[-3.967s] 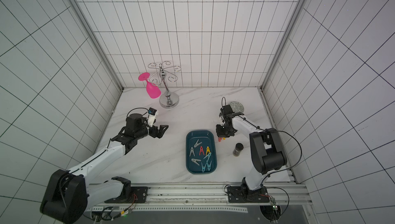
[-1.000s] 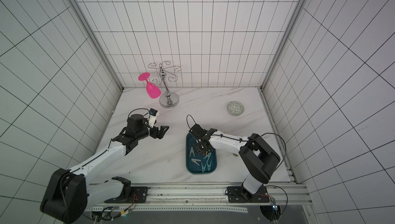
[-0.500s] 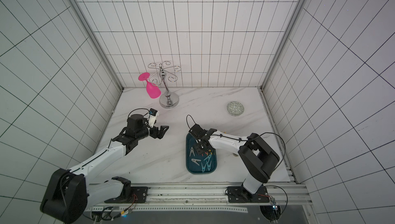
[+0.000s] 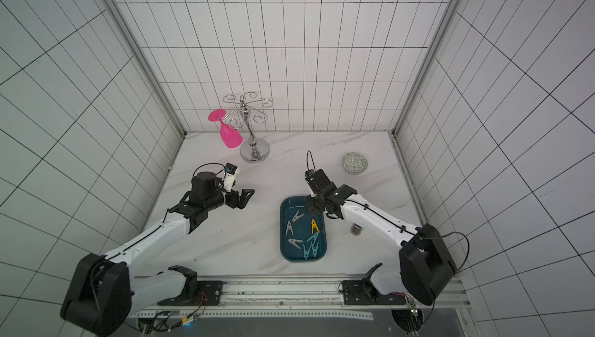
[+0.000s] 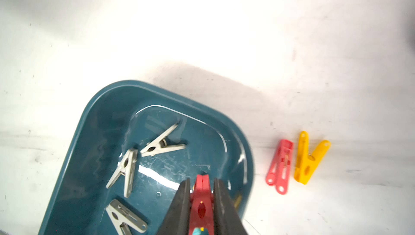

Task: Take the clothespins out of the storage box
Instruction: Place the clothespin at the center of the board.

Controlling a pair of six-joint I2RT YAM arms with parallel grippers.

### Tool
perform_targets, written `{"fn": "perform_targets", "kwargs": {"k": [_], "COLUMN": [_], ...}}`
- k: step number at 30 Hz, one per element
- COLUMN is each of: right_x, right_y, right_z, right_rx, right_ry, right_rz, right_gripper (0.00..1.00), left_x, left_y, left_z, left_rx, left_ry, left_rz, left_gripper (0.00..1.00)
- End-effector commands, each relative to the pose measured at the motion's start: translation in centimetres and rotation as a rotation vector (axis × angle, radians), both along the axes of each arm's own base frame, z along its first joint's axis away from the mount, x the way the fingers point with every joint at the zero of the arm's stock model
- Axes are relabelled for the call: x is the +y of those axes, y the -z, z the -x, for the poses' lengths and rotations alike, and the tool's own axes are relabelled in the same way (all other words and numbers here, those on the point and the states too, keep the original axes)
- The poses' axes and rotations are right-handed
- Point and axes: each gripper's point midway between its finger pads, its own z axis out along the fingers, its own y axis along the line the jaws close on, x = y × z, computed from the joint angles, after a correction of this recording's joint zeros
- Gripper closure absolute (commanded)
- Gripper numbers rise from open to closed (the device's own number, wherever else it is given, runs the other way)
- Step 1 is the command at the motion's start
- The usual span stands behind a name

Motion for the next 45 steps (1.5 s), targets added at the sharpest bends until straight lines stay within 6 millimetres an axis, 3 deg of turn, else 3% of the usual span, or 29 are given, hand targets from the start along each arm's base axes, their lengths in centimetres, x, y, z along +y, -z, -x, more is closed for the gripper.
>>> {"fn": "perform_targets", "kwargs": {"k": [1,5,13,17,27,34,45], "right_x": [-2.5,-5.8,-11.0,-11.9,-12.9,-12.8,-12.0], "right_y": [-1.8,-0.8,3.9,6.2,9.2,9.1,4.8], "right_z": [-1.7,-2.9,-4.2,-4.7,-5.9,-6.0,-5.7], "right_rx": [-0.023,0.002,0.115,0.167,0.262,0.267,0.194], "right_ry": [0.082,0.183,0.341,0.368,0.396,0.397,0.379], "right_rz": [-0.008,0.016,0.091,0.087,0.123,0.116,0.046], "right_gripper": [0.8,0.8,0.79,0.79,0.78,0.72,0.62], "left_x": [-0.1,-0.2,-0.2,-0.1,0.0,0.0,0.0], "left_y": [-0.4,-0.4,-0.4,-0.5,-0.6,-0.6,-0.4], "left_z": [0.2,0.3,0.3,0.3,0.2,0.3,0.3], "left_rx": [-0.017,-0.019,-0.019,-0.024,-0.029,-0.028,-0.024], "left_ry": [0.008,0.011,0.01,0.008,0.001,0.0,0.001], "left_rz": [0.0,0.001,0.0,-0.001,-0.004,-0.005,-0.001], "left_gripper": [0.02,0.02,0.02,0.02,0.02,0.02,0.02]}}
